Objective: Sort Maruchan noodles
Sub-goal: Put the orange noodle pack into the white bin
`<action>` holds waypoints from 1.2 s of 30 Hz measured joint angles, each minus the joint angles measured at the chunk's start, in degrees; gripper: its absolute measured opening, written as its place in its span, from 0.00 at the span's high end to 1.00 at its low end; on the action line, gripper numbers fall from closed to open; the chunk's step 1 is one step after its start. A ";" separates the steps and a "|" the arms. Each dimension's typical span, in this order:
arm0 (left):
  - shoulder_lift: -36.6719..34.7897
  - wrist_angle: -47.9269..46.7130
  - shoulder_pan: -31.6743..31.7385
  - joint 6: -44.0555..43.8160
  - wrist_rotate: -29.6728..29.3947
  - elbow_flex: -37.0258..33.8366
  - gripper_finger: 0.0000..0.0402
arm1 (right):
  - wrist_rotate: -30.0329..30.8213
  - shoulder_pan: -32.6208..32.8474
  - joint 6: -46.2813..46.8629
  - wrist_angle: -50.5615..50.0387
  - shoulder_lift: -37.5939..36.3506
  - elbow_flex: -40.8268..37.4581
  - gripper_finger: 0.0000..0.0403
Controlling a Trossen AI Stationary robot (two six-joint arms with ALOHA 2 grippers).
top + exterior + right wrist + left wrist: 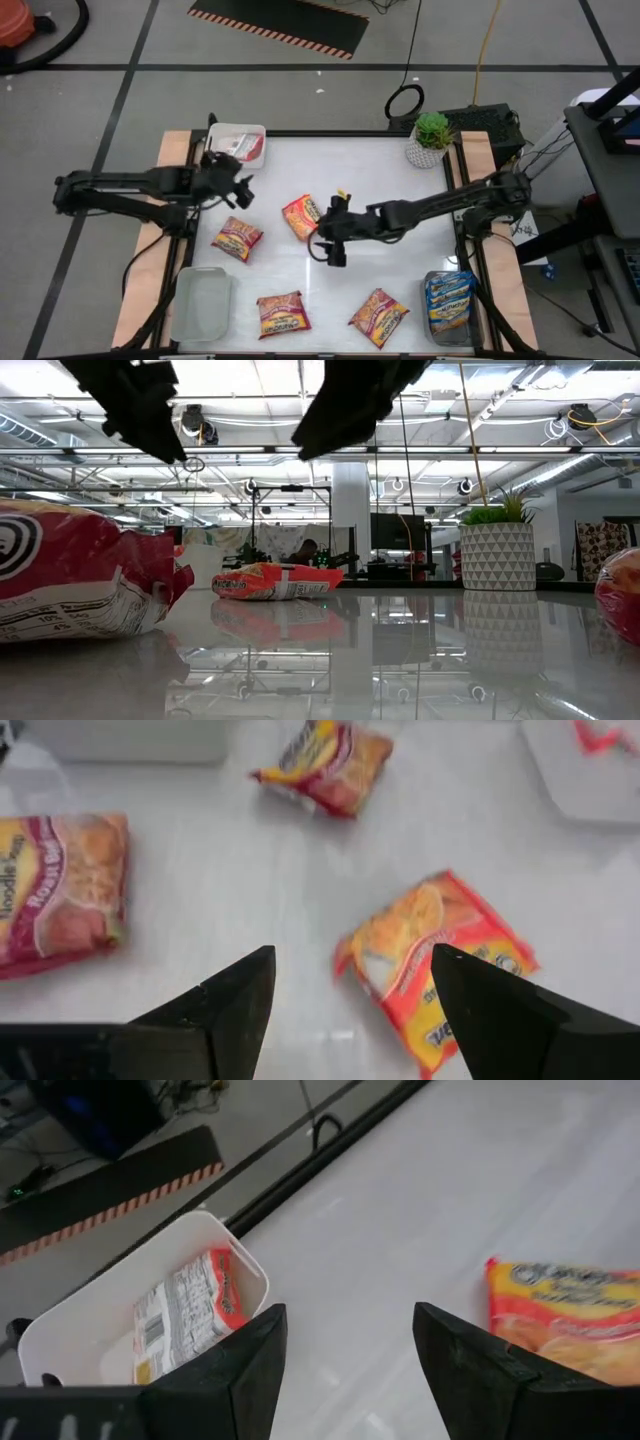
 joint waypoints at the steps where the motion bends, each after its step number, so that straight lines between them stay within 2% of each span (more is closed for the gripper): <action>1: -1.39 -0.19 -0.36 -0.47 0.01 0.00 0.44 | -0.01 -0.33 0.47 -0.12 0.59 0.00 0.35; 10: -8.41 -0.14 -4.19 -2.34 1.14 0.04 0.44 | 0.02 -2.17 1.58 -5.50 4.59 0.00 0.35; 23: -8.49 4.71 -5.39 -2.17 2.62 0.04 0.44 | -1.45 -4.24 3.11 -7.74 10.09 0.00 0.35; 30: -8.49 4.68 -5.39 -1.49 2.80 0.04 0.44 | 1.57 -5.46 2.85 -9.22 11.33 -0.01 0.35; 36: -8.49 4.68 -5.37 -1.38 2.80 0.04 0.44 | 1.57 -6.13 2.45 -8.94 11.81 -0.07 0.35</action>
